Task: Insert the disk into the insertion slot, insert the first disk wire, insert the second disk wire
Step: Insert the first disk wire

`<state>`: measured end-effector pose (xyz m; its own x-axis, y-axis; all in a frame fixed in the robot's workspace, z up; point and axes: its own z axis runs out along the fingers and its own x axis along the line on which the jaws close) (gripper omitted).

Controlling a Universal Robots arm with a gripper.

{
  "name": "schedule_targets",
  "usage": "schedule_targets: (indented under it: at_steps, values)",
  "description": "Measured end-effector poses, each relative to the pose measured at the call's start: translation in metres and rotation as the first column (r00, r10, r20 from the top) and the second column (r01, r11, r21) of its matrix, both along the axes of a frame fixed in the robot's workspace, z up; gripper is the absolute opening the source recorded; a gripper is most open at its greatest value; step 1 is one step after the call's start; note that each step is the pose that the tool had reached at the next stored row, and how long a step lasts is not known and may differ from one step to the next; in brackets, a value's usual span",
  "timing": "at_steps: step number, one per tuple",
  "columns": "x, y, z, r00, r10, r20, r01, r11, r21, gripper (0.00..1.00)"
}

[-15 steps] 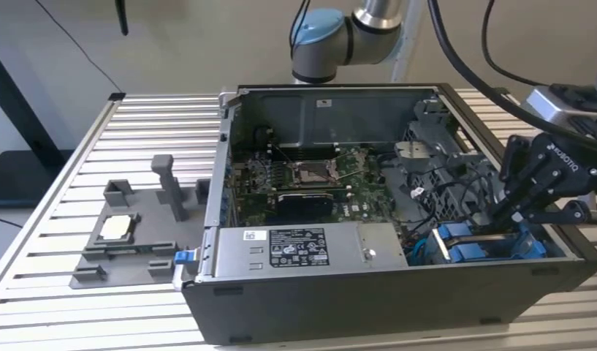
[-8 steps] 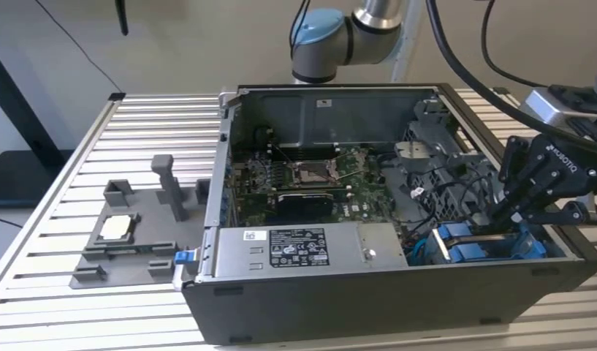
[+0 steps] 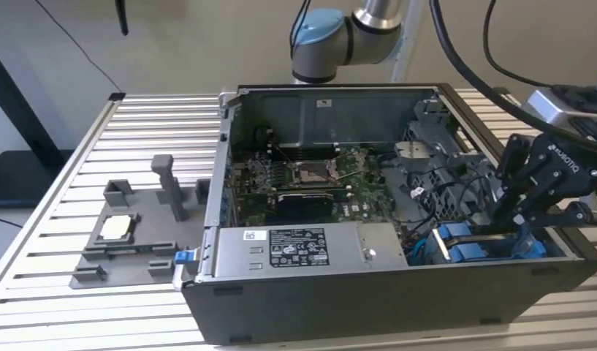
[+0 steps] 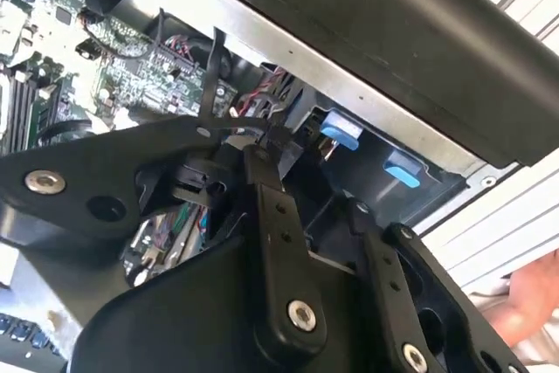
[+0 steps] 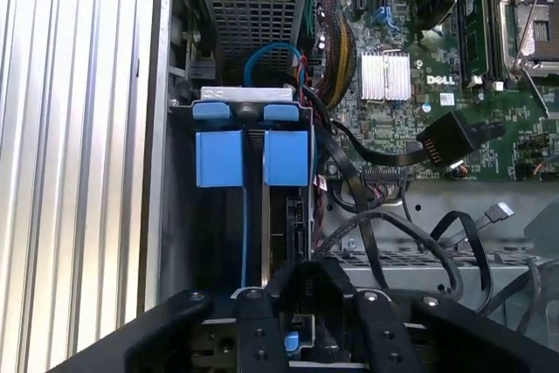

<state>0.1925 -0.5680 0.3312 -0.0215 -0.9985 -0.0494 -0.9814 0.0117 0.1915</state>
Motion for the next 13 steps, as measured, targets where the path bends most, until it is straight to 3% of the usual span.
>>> schedule_targets:
  at_steps: [9, 13]
  values:
    - [0.0000, 0.0003, 0.0394, 1.0000, 0.000, -0.0001, 0.000, 1.0000, -0.0022, 0.27]
    - [0.0001, 0.0010, 0.0522, 1.0000, 0.000, 0.0009, 0.000, 1.0000, -0.0026, 0.27]
